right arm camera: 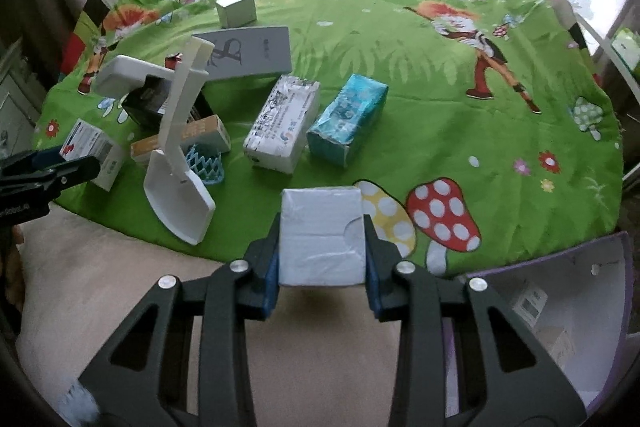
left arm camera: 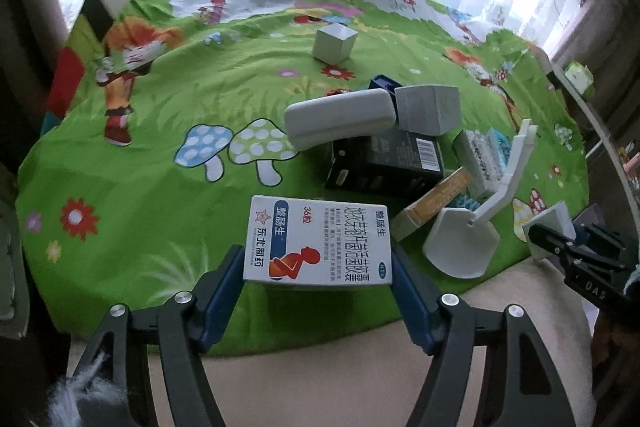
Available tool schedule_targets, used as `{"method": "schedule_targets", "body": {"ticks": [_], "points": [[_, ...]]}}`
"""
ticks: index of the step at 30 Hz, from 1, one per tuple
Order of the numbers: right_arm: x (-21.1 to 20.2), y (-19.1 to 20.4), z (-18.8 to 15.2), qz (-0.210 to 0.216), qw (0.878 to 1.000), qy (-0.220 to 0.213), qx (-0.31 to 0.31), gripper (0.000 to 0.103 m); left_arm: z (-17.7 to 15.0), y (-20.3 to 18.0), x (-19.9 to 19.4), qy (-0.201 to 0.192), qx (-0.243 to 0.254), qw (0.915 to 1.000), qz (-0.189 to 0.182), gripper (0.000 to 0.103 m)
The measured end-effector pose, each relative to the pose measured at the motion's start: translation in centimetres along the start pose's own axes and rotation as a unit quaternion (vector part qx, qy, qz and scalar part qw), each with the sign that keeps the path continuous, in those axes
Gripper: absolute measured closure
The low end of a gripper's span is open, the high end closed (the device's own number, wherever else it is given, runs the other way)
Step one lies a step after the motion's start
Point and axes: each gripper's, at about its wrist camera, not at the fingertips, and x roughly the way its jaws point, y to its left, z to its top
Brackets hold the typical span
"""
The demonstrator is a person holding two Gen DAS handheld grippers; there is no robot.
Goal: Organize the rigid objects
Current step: 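Carry the white wrapped box into the storage box and release with the right gripper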
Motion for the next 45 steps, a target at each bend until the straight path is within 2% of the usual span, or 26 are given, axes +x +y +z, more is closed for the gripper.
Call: {"method": "schedule_targets", "body": {"ticks": [10,21,34,45], "points": [[-3.0,-0.7,-1.8,-0.006,0.999,-0.028,0.020,0.065,-2.4,-1.3,-3.2,-0.033,-0.017,0.9992,-0.011,0.032],[-5.8,-4.1,-4.8,0.007,0.997,-0.043,0.063,0.065,-3.8,-5.4,-4.5,-0.041,0.007,0.9982,-0.043,0.032],[-8.1,-9.9,-8.1,-0.013,0.992,-0.045,0.118,0.065,-4.3,-12.6,-4.6,-0.042,0.076,0.9926,-0.085,0.032],[-9.8,-16.0,-10.1,-0.056,0.982,-0.051,0.171,0.065,-5.0,-19.9,-4.5,-0.033,0.151,0.9798,-0.126,0.032]]}}
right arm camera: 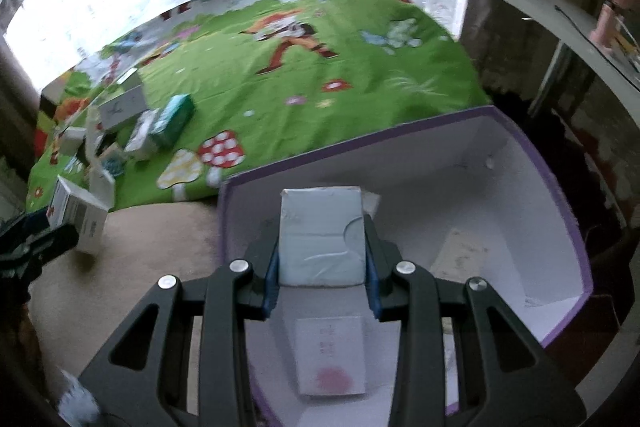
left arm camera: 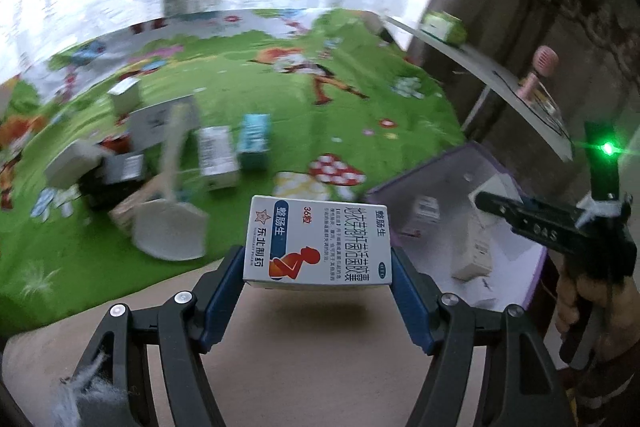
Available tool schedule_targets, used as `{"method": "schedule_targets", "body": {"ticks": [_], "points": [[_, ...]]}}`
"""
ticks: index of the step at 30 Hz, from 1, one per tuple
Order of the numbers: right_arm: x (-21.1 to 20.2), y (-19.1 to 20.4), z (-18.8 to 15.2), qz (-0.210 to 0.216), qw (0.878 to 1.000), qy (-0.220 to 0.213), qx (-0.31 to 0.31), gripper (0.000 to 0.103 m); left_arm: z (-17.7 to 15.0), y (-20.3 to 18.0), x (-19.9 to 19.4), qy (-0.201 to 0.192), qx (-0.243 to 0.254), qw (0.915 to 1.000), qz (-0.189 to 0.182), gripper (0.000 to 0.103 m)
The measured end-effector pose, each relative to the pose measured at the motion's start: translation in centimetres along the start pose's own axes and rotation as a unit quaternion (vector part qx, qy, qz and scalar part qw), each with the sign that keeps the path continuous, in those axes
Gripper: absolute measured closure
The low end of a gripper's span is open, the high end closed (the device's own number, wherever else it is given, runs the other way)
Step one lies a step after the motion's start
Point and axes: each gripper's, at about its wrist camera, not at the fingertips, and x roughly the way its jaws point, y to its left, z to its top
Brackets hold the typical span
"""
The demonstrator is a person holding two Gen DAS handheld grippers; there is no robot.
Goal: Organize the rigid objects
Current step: 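Carry the white wrapped box into the storage box and release with the right gripper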
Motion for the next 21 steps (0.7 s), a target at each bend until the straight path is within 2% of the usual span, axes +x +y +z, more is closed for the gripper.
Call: {"method": "schedule_targets", "body": {"ticks": [9,17,21], "points": [[-0.8,-3.3,0.2,-0.050,0.998,-0.016,0.023,0.065,0.8,-5.0,2.1,0.018,0.051,0.9979,-0.036,0.032],[-1.2,-4.6,0.3,-0.072,0.997,-0.025,0.034,0.065,1.7,-7.4,3.6,0.022,0.062,0.9954,-0.070,0.032],[-1.4,-4.6,0.3,-0.069,0.997,-0.027,0.037,0.064,2.2,-8.0,4.3,0.029,0.059,0.9939,-0.088,0.025]]}}
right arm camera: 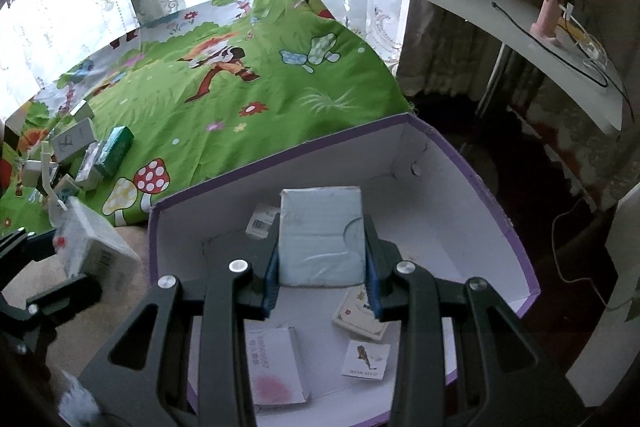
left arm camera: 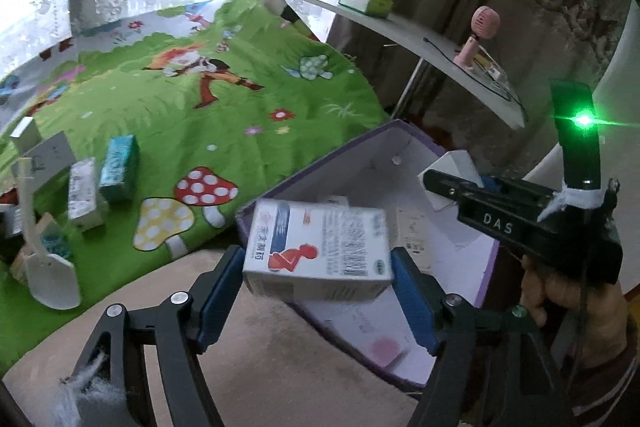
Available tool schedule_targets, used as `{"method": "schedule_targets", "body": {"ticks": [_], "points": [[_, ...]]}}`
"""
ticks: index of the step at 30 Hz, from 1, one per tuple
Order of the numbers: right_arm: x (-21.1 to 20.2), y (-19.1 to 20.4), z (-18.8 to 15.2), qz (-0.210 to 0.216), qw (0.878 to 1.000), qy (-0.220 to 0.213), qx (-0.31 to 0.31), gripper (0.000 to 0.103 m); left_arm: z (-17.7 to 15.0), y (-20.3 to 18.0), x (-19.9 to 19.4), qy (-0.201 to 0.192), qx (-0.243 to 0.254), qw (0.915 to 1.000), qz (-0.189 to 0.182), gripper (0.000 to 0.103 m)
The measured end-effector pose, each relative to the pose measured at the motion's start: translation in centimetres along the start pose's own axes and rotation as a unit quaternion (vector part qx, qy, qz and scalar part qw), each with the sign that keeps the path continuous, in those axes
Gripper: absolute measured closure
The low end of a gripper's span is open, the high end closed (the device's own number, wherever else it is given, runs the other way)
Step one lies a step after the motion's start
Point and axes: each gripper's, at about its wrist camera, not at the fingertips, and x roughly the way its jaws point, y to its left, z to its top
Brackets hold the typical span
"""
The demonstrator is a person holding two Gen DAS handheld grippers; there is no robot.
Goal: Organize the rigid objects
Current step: 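Carry the white wrapped box into the storage box and release with the right gripper, then move the right gripper back to the pile toward the large white box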
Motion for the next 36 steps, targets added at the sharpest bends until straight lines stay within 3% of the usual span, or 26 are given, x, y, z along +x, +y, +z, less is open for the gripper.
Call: {"method": "schedule_targets", "body": {"ticks": [2,4,17,25,36], "points": [[0.0,-0.1,0.0,-0.001,1.000,0.000,0.003,0.048,0.0,0.0,0.1,0.001,-0.002,1.0000,0.000,0.022],[-0.1,0.0,0.0,0.000,1.000,-0.005,0.004,0.040,-0.1,0.1,0.1,0.001,-0.006,1.0000,-0.001,0.022],[-0.2,0.4,0.0,0.003,1.000,-0.007,0.001,0.029,-0.2,1.4,-0.4,-0.005,-0.038,0.9992,-0.004,0.022],[0.0,1.9,-0.1,0.018,1.000,-0.001,-0.009,0.028,-0.6,3.2,-1.9,-0.019,-0.063,0.9978,-0.002,0.022],[0.5,6.4,0.1,0.057,0.997,0.010,-0.042,0.027,-3.0,9.8,-6.7,-0.057,-0.144,0.9877,0.019,0.022]]}}
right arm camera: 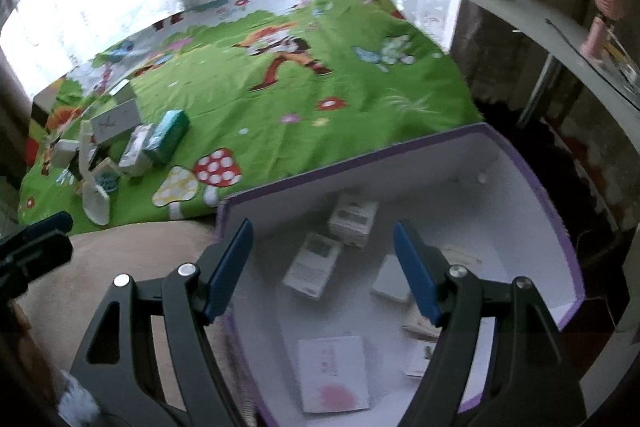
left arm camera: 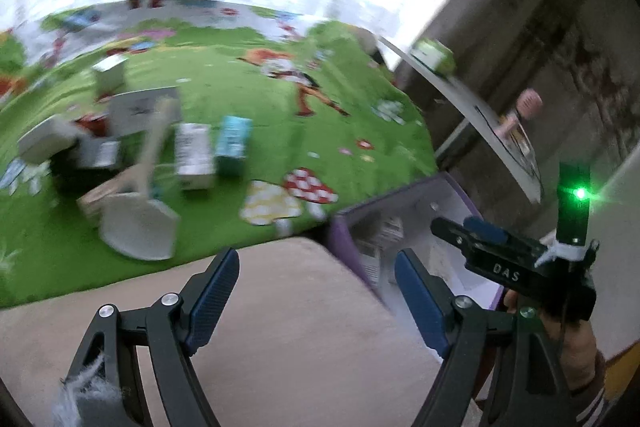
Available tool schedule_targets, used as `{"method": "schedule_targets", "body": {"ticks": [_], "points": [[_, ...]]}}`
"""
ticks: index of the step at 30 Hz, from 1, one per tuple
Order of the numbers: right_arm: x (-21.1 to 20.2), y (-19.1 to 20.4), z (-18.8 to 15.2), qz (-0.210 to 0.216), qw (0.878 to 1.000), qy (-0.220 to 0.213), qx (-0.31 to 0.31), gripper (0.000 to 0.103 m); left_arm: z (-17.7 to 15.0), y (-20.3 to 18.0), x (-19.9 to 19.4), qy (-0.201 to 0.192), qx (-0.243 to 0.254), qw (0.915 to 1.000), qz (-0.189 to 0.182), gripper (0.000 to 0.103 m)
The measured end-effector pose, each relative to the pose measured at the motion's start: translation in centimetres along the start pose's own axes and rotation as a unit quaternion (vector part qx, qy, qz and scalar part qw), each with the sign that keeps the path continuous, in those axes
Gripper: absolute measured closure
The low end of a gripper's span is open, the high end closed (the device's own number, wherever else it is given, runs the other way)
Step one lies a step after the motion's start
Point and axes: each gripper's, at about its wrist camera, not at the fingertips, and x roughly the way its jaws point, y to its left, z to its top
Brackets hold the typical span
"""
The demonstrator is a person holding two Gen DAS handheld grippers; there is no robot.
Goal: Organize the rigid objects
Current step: 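Move the right gripper back to the pile toward the large white box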
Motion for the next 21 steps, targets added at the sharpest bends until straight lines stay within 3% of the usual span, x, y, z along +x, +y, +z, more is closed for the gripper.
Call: {"method": "schedule_targets", "body": {"ticks": [7,15,21], "points": [[1.2,3.4,1.2,0.034,0.999,0.010,-0.025,0.022,0.6,5.3,-3.3,-0.032,-0.046,0.9978,0.036,0.022],[2.7,8.5,6.2,0.097,0.993,0.012,-0.063,0.011,4.2,11.6,-6.1,-0.060,-0.063,0.9920,0.092,0.021],[4.1,14.8,10.7,0.169,0.978,0.042,-0.116,0.001,7.0,15.3,-6.5,-0.056,-0.070,0.9885,0.122,0.020]]}}
